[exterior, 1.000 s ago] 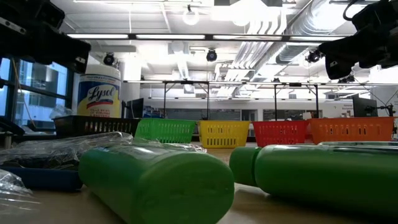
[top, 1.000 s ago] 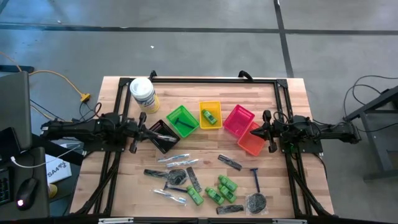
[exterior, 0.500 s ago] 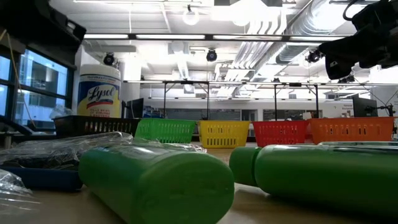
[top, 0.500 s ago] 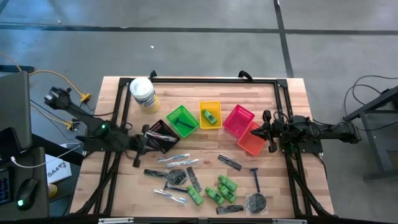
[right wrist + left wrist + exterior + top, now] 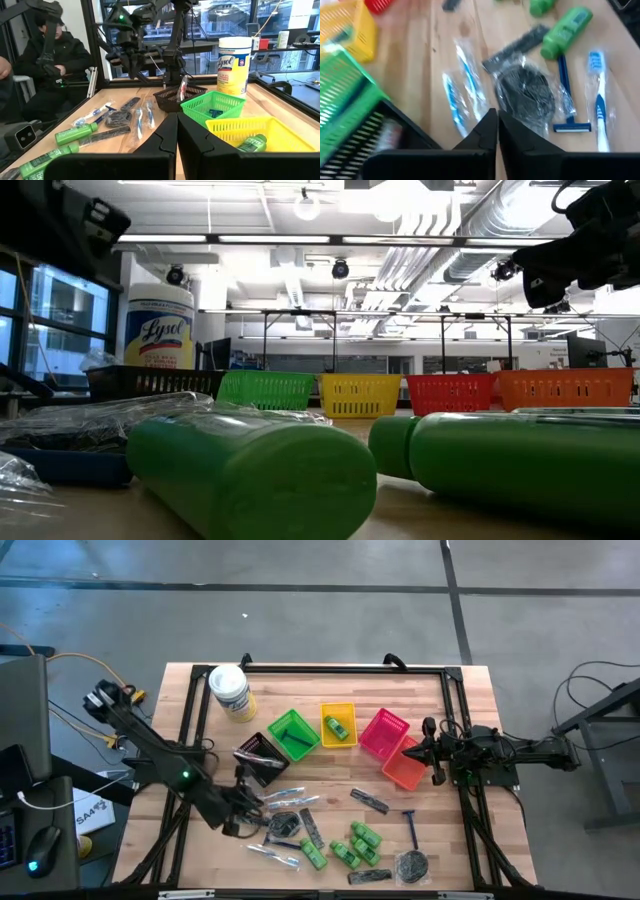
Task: Pick & Place Travel size toiletries
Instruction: Put the left black hair comb into the red bin
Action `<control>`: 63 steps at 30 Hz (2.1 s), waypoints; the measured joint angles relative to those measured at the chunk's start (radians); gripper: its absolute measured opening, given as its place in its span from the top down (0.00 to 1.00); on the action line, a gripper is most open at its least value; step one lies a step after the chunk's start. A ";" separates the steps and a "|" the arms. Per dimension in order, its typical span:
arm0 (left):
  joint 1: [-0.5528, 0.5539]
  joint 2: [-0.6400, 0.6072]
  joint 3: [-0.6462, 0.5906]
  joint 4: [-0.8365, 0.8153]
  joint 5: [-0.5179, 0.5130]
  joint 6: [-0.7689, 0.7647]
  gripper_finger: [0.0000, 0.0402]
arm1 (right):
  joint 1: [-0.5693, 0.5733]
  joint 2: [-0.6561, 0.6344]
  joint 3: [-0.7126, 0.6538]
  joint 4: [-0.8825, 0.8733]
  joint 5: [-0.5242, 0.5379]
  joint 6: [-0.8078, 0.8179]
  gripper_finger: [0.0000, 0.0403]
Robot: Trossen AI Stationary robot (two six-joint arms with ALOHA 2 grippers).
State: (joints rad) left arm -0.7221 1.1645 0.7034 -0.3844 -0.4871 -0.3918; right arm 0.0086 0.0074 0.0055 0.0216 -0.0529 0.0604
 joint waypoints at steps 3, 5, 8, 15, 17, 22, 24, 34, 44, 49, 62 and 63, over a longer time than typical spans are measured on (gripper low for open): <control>0.001 0.070 0.016 -0.003 0.076 -0.069 0.88 | 0.000 0.000 0.000 -0.001 0.000 0.012 1.00; 0.001 0.112 0.026 -0.010 0.117 -0.096 0.80 | 0.000 0.000 0.000 -0.002 0.001 0.018 1.00; 0.000 0.164 0.034 -0.015 0.135 -0.103 0.67 | 0.000 0.002 0.000 -0.002 0.002 0.018 1.00; 0.001 0.246 0.037 -0.047 0.263 -0.145 0.44 | 0.000 0.002 0.000 -0.002 0.002 0.027 1.00; 0.001 0.253 0.037 -0.053 0.284 -0.169 0.41 | 0.000 0.002 0.000 -0.002 0.002 0.038 1.00; 0.001 0.261 0.037 -0.078 0.266 -0.199 0.38 | 0.000 0.003 0.000 -0.002 0.004 0.044 1.00; 0.001 0.261 0.037 -0.083 0.264 -0.208 0.39 | 0.000 0.003 0.000 -0.003 0.013 0.046 1.00; -0.020 0.304 0.036 -0.068 0.272 -0.249 0.39 | 0.000 0.004 0.000 -0.006 0.025 0.049 1.00; -0.025 0.387 0.039 -0.037 0.235 -0.248 0.39 | 0.000 0.011 0.000 -0.006 0.028 0.049 1.00; -0.025 0.390 0.038 -0.010 0.210 -0.241 0.39 | 0.000 0.011 0.000 -0.006 0.028 0.049 1.00; -0.025 0.391 0.038 -0.011 0.207 -0.228 0.49 | 0.000 0.011 0.000 -0.002 0.047 0.036 1.00; -0.025 0.391 0.038 -0.011 0.207 -0.225 0.52 | 0.000 0.011 0.000 -0.002 0.047 0.032 1.00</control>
State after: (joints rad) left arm -0.7467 1.5551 0.7410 -0.3954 -0.2805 -0.6171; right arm 0.0083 0.0185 0.0054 0.0193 -0.0059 0.0923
